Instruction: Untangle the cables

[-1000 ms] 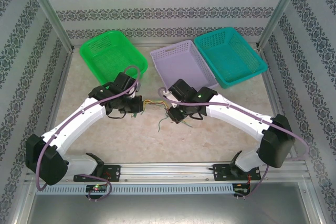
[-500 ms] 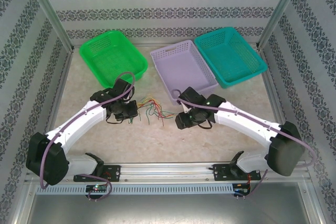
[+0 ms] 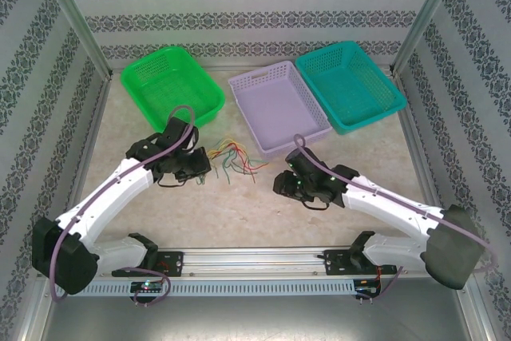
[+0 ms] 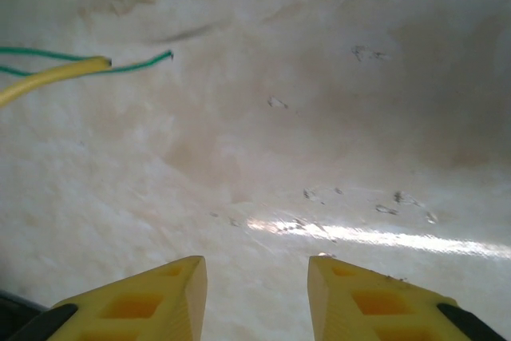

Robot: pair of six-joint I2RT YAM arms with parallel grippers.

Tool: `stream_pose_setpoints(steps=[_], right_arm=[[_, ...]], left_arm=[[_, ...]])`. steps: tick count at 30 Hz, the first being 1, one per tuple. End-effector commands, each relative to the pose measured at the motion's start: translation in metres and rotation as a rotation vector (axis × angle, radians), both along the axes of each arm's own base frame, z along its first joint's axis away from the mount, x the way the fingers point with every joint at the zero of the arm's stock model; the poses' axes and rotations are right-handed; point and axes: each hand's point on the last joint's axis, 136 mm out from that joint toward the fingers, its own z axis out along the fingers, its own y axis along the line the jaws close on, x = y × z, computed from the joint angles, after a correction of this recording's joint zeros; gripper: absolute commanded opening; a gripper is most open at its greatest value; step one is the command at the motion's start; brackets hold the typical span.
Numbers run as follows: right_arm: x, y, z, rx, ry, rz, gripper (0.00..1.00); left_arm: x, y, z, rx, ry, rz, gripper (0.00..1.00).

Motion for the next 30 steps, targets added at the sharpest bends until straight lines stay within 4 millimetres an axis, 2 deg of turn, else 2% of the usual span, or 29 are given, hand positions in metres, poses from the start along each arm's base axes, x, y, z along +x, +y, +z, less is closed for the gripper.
stream_pose_setpoints(steps=[1, 3, 6, 9, 11, 14, 18, 22, 30], right_arm=[[0.018, 0.0, 0.021, 0.142, -0.04, -0.14, 0.4], [0.021, -0.003, 0.026, 0.213, -0.029, -0.194, 0.4], [0.029, 0.001, 0.048, 0.351, -0.089, -0.24, 0.41], [0.037, 0.008, 0.073, 0.487, -0.198, -0.232, 0.5], [0.04, 0.005, 0.075, 0.558, -0.202, -0.278, 0.58], [0.046, 0.003, 0.075, 0.688, -0.162, -0.392, 0.62], [0.055, 0.004, 0.099, 0.831, -0.174, -0.537, 0.65], [0.068, 0.01, 0.134, 0.945, -0.186, -0.624, 0.67], [0.091, 0.049, 0.155, 1.094, -0.086, -0.723, 0.67]], left_arm=[[0.003, -0.013, 0.045, -0.124, -0.057, 0.017, 0.0], [0.004, -0.015, 0.061, -0.151, -0.08, 0.02, 0.0], [0.008, -0.022, 0.085, -0.207, -0.11, 0.022, 0.0], [0.013, -0.028, 0.105, -0.252, -0.129, 0.028, 0.0], [0.016, -0.031, 0.119, -0.28, -0.143, 0.035, 0.0], [0.02, -0.037, 0.135, -0.326, -0.159, 0.04, 0.0], [0.023, -0.042, 0.144, -0.375, -0.166, 0.048, 0.0], [0.026, -0.045, 0.147, -0.403, -0.168, 0.058, 0.0], [0.028, -0.048, 0.149, -0.426, -0.176, 0.064, 0.0]])
